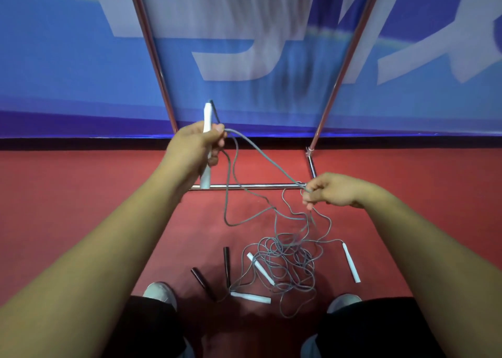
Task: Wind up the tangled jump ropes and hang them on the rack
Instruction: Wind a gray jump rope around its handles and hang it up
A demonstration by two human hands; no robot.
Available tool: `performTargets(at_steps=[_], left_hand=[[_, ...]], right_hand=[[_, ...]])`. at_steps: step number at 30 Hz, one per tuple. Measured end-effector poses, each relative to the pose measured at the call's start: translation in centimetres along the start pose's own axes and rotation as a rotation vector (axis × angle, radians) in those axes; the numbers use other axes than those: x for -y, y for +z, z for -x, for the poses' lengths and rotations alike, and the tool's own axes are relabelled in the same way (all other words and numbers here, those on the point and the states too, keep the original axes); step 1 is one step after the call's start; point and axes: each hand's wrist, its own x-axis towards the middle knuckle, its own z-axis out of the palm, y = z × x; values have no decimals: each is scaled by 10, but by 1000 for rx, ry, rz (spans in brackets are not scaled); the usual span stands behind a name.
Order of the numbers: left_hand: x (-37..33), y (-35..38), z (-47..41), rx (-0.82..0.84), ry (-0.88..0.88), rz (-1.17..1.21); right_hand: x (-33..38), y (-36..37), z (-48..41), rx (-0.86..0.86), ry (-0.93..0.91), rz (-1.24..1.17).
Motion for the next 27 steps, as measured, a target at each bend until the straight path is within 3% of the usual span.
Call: performTargets(at_steps=[4, 6, 8, 11, 14, 19, 21, 25, 27], left_hand=[[10, -7, -2, -132, 11, -383], [9, -3, 0, -124, 54, -454], [8, 2, 3, -99, 99, -517], [7, 10, 11, 22, 105, -558], [8, 19, 19, 214, 97, -471], [12, 23, 20, 388, 118, -567], [13, 27, 19, 298, 84, -499], [1, 18, 8, 63, 10, 4], [-2, 7, 2, 4, 38, -60]], right_hand=[[14, -8, 1, -254, -161, -235], [34, -9, 5, -262, -239, -293], [55, -5, 13, -206, -265, -205], [74, 3, 19, -195, -290, -134], [88, 6, 24, -244, -367, -213], [85, 0, 22, -306, -403, -330], [72, -1, 16, -251, -364, -243], [18, 1, -4, 29, -52, 112], [-8, 0, -7, 72, 58, 122]])
